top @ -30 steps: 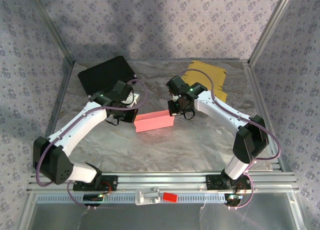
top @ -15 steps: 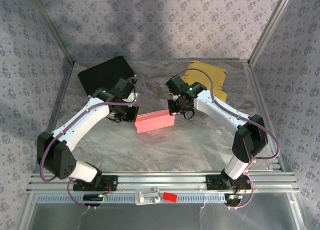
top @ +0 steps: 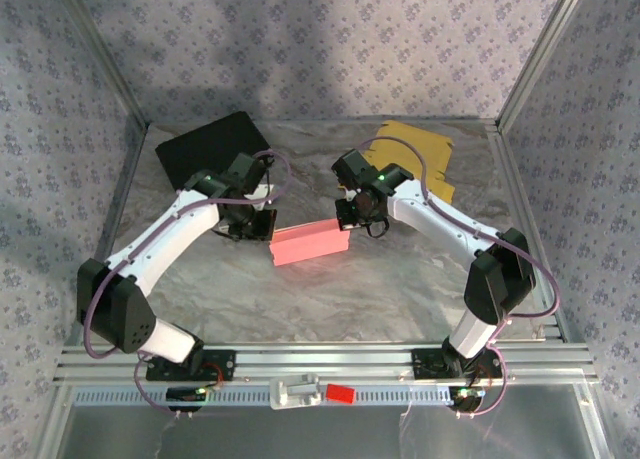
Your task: Fold the paper box
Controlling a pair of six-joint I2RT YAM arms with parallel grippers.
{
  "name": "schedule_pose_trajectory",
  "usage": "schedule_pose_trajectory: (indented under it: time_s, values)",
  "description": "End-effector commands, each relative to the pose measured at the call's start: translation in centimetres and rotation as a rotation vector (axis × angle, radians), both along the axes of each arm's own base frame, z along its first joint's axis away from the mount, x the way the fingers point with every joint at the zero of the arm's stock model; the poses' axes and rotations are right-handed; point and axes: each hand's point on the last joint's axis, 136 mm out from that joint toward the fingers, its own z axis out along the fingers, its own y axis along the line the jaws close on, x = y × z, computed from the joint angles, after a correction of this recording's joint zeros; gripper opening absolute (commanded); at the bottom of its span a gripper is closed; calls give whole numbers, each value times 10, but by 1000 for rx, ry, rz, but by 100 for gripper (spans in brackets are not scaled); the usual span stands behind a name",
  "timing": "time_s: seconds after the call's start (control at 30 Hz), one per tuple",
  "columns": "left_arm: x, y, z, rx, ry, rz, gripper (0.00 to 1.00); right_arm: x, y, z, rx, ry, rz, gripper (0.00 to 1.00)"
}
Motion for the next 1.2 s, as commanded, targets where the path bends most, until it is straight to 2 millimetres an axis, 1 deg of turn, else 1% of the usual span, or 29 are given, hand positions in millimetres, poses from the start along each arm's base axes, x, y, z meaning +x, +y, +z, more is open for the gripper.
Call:
schedule_pose_trajectory:
  time_s: [0.0, 0.07, 0.27, 0.47, 0.8, 1.03, 1.07, 1.17]
  values:
    - [4, -14, 12, -79, 10, -2, 0, -3, 8, 2, 18, 20, 7, 0]
    - [5, -14, 12, -76, 9, -3, 0, -3, 8, 1, 16, 21, 5, 0]
    - [2, -10, 2, -68, 12, -12, 0, -3, 8, 1, 18, 20, 6, 0]
    - [0, -9, -3, -77, -11, -23, 0, -3, 8, 0, 14, 19, 6, 0]
    - [-9, -2, -17, -60, -12, -31, 0, -4, 7, -3, 10, 22, 4, 0]
    - [-14, 1, -23, -14, -9, -51, 0, -5, 5, 2, 20, 22, -21, 0]
    - [-14, 2, -22, -8, -12, -52, 0, -5, 5, 4, 25, 22, -27, 2]
    - [-14, 2, -23, 4, -12, -55, 0, -9, 4, 13, 63, 30, -66, 16]
